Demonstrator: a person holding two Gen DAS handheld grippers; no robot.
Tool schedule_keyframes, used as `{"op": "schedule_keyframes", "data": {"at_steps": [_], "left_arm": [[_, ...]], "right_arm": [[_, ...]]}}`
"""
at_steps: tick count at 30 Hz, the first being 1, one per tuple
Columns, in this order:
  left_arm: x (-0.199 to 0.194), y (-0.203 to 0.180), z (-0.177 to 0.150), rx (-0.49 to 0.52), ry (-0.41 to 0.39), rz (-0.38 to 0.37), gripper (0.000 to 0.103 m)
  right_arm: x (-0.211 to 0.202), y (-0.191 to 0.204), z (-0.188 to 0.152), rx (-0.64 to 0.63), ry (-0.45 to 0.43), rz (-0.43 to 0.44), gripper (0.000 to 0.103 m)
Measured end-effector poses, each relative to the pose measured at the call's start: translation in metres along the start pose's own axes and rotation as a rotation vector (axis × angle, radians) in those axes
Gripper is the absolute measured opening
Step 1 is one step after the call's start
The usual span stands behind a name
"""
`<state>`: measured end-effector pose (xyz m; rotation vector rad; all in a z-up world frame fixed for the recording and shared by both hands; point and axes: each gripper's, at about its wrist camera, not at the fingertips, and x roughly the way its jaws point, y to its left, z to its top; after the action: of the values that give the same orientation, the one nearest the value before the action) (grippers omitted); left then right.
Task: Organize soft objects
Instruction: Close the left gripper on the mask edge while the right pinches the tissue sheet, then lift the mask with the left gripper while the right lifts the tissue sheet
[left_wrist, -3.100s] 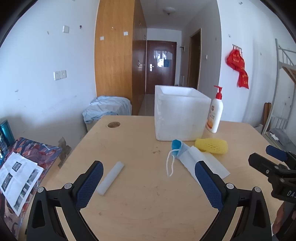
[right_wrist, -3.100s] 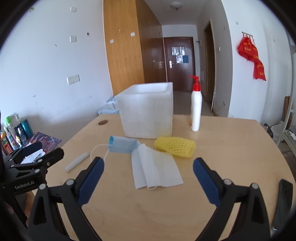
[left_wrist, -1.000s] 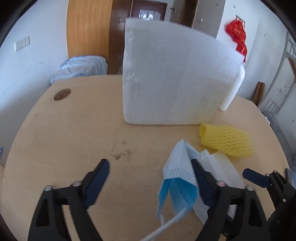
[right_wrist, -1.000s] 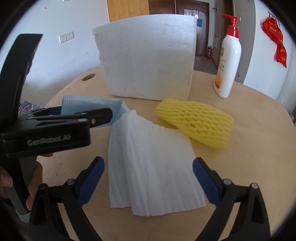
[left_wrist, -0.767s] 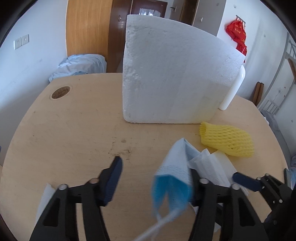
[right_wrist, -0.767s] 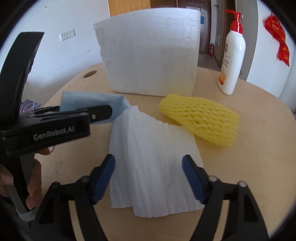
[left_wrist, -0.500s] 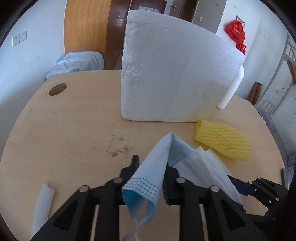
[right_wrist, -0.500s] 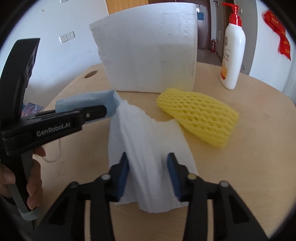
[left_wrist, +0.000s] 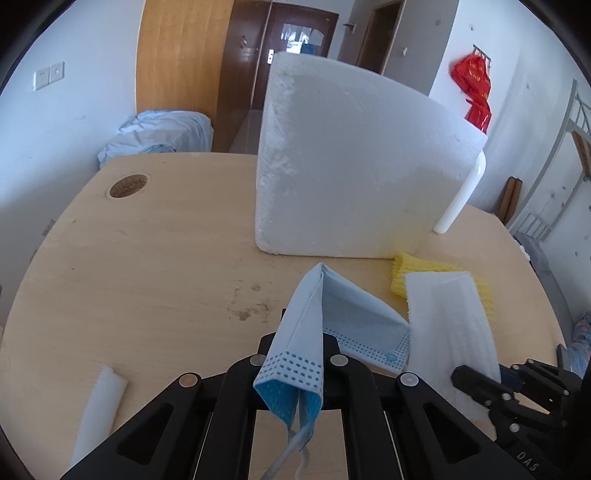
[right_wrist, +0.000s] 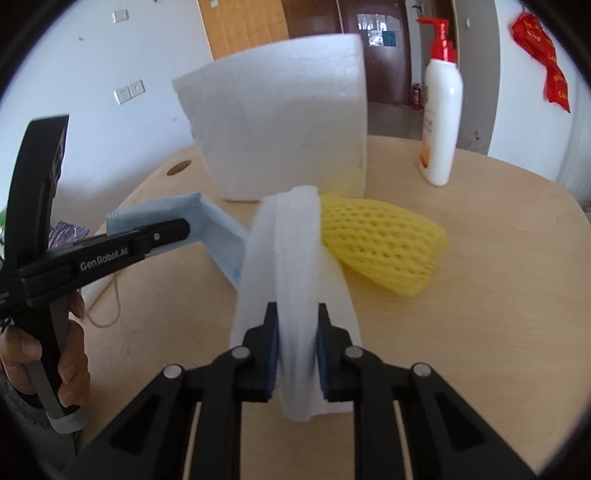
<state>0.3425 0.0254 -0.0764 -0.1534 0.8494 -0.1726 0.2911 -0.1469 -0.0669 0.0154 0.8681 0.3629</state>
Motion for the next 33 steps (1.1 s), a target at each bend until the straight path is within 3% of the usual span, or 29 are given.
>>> {"op": "schedule_keyframes", "data": {"at_steps": [11, 14, 21, 28, 33], "left_arm": [[-0.039, -0.002, -0.004, 0.005, -0.093, 0.053, 0.005], [-0.043, 0.002, -0.004, -0.004, -0.099, 0.056, 0.005], [-0.041, 0.001, -0.012, -0.016, -0.082, 0.065, 0.005], [-0.056, 0.0, -0.013, -0.019, -0.119, 0.068, 0.004], [-0.084, -0.003, -0.011, -0.01, -0.188, 0.091, 0.004]], "right_arm": [[-0.022, -0.005, -0.009, 0.029, -0.049, 0.015, 0.021], [-0.023, -0.01, -0.011, 0.06, -0.037, 0.081, 0.007], [-0.015, -0.003, -0.014, 0.051, -0.007, 0.09, 0.004], [-0.034, -0.003, -0.012, 0.057, -0.06, 0.075, 0.003], [-0.062, -0.005, -0.009, 0.059, -0.126, 0.055, 0.003]]}}
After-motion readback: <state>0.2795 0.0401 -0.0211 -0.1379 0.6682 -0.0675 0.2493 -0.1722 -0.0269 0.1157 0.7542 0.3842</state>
